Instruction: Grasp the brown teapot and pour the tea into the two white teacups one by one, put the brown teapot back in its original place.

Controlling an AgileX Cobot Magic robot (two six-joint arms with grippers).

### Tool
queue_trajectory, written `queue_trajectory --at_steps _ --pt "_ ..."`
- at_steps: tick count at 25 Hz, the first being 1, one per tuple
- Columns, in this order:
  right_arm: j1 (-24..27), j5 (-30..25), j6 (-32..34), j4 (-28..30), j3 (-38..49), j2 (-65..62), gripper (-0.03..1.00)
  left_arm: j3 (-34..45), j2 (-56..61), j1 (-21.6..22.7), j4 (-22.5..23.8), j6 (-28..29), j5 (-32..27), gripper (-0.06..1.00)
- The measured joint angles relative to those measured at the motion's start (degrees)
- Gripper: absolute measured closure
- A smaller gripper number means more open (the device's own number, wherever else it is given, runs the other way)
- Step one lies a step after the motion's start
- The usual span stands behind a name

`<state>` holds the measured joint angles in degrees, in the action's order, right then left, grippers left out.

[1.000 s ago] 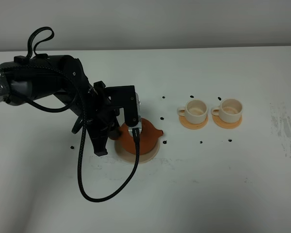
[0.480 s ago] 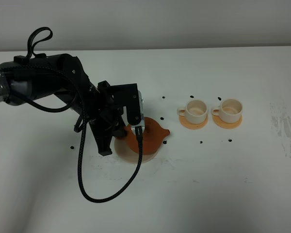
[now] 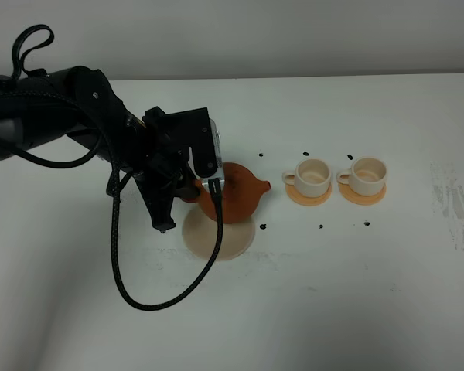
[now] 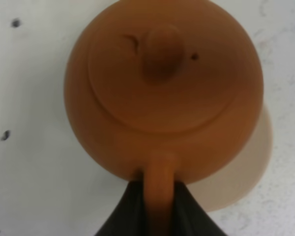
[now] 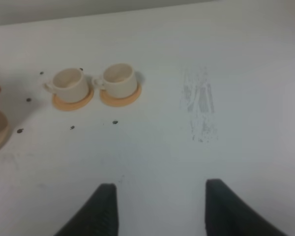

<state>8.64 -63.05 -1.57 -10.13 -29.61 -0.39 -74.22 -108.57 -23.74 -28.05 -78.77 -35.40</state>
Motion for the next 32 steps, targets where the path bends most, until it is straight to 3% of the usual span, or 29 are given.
queue_trajectory --at_steps 11,16,23,32 --pt "0.00 0.00 0.00 0.00 0.00 0.00 0.57 -12.38 -2.73 0.61 0.20 2.43 -3.94 0.86" --pt "0.00 0.00 0.00 0.00 0.00 0.00 0.57 -21.78 -7.64 0.55 3.11 5.96 -6.90 0.86" --pt "0.00 0.00 0.00 0.00 0.00 0.00 0.57 -31.60 -15.14 -1.01 5.81 6.66 -8.98 0.86" --pt "0.00 0.00 0.00 0.00 0.00 0.00 0.57 -35.47 -18.83 -3.87 10.05 5.78 -7.46 0.86"
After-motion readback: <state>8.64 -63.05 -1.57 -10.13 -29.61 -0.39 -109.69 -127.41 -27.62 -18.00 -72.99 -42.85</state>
